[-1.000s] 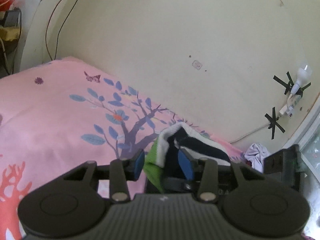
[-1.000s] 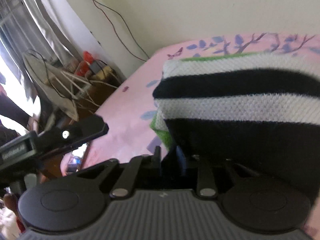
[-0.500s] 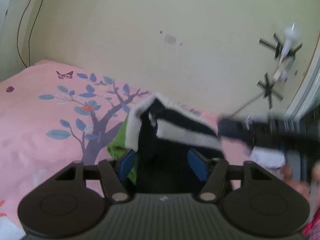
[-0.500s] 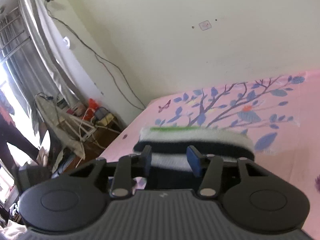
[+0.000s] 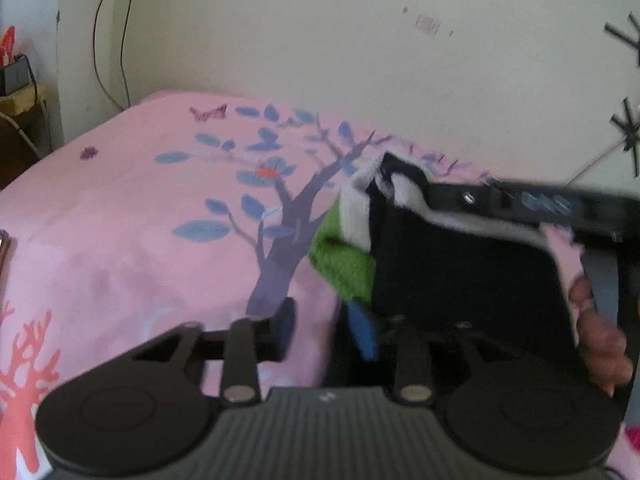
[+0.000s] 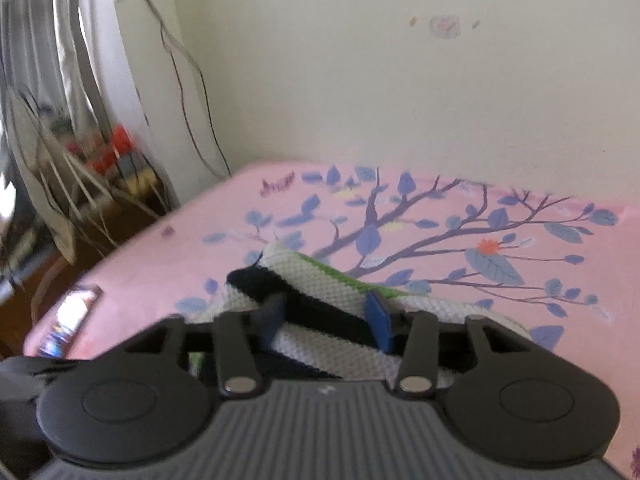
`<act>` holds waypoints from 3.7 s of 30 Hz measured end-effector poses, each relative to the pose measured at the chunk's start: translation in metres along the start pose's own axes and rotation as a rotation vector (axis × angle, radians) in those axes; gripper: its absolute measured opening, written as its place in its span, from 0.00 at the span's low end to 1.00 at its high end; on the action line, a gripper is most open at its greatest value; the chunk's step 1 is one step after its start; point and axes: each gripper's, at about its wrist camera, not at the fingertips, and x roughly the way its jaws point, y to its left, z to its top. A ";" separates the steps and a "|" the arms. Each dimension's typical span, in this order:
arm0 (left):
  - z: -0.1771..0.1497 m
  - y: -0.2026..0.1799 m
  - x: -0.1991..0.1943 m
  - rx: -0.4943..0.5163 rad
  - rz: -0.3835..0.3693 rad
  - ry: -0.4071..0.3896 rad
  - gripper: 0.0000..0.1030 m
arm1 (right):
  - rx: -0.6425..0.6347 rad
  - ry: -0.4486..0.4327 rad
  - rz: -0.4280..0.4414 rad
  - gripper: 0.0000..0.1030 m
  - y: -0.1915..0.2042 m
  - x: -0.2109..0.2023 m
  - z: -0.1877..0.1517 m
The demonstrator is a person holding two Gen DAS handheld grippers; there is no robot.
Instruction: Fold small clothes
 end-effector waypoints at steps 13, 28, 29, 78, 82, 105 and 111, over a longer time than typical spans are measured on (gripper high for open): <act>-0.006 -0.040 0.000 0.110 0.030 -0.037 1.00 | 0.264 -0.135 -0.015 0.79 -0.037 -0.112 -0.104; -0.033 -0.042 0.009 0.118 0.078 -0.025 1.00 | 0.295 -0.048 0.020 0.86 -0.038 -0.103 -0.124; -0.035 -0.042 0.010 0.114 0.078 -0.028 1.00 | 0.294 -0.049 0.020 0.87 -0.038 -0.103 -0.124; -0.073 -0.048 -0.022 -0.041 0.176 -0.072 1.00 | 0.227 -0.033 0.039 0.94 -0.034 -0.123 -0.138; -0.078 -0.053 -0.032 -0.043 0.186 -0.060 1.00 | 0.224 -0.028 0.030 0.94 -0.031 -0.135 -0.147; -0.106 -0.076 -0.066 0.096 0.256 -0.013 1.00 | 0.162 0.010 -0.035 0.81 -0.006 -0.166 -0.169; -0.112 -0.074 -0.058 0.099 0.273 0.009 1.00 | 0.143 0.006 -0.078 0.76 -0.001 -0.166 -0.172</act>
